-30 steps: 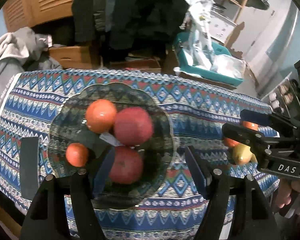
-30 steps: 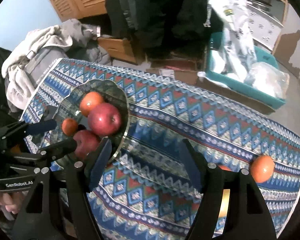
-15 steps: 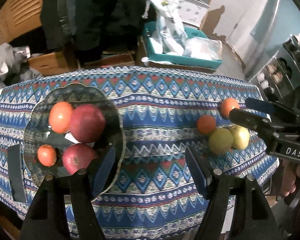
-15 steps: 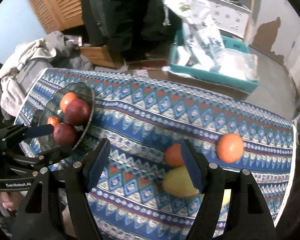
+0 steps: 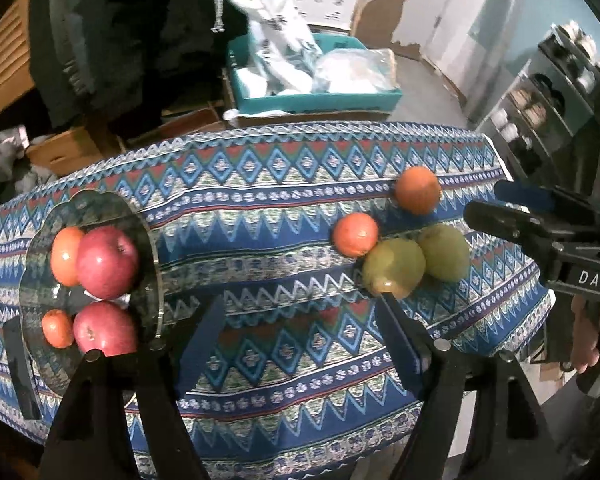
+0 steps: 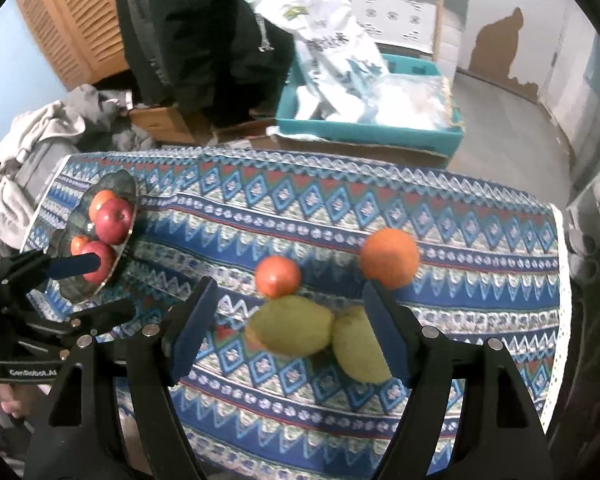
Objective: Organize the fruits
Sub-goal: 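Move both tools away from the bowl toward the two pears, then grasp the large green pear with the right tool while the left tool grasps the yellow pear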
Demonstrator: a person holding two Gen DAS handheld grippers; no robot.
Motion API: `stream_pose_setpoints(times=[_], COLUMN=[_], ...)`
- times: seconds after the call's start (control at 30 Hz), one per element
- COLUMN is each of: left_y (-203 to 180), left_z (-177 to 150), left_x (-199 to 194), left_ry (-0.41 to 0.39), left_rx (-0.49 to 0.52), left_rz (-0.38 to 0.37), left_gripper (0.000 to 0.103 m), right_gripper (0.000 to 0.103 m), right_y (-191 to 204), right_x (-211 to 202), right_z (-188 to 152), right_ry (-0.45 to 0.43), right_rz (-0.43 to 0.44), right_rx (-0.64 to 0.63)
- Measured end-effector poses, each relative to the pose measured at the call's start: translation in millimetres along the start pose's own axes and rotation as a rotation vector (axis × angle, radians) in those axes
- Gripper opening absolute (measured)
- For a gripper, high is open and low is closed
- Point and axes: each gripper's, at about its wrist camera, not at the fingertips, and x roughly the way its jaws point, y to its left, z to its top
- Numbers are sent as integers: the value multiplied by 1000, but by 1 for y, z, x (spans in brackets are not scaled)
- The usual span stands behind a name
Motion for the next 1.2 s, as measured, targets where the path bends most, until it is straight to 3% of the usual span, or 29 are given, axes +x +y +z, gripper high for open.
stream_pose_setpoints(times=[0.37, 0.6, 1.2], left_y=[-42, -50, -57], left_z=[2, 1, 3], left_x=[32, 57, 88], left_ry=[54, 94, 125], left_rx=[79, 90, 99], left_rz=[-22, -21, -57], left_gripper=[79, 80, 80], right_gripper=[77, 77, 77], right_y=[-42, -62, -68], right_x=[0, 16, 73], right_z=[-24, -40, -55], right_ry=[35, 93, 214], right_rz=[-31, -33, -2], right_rx=[35, 33, -47])
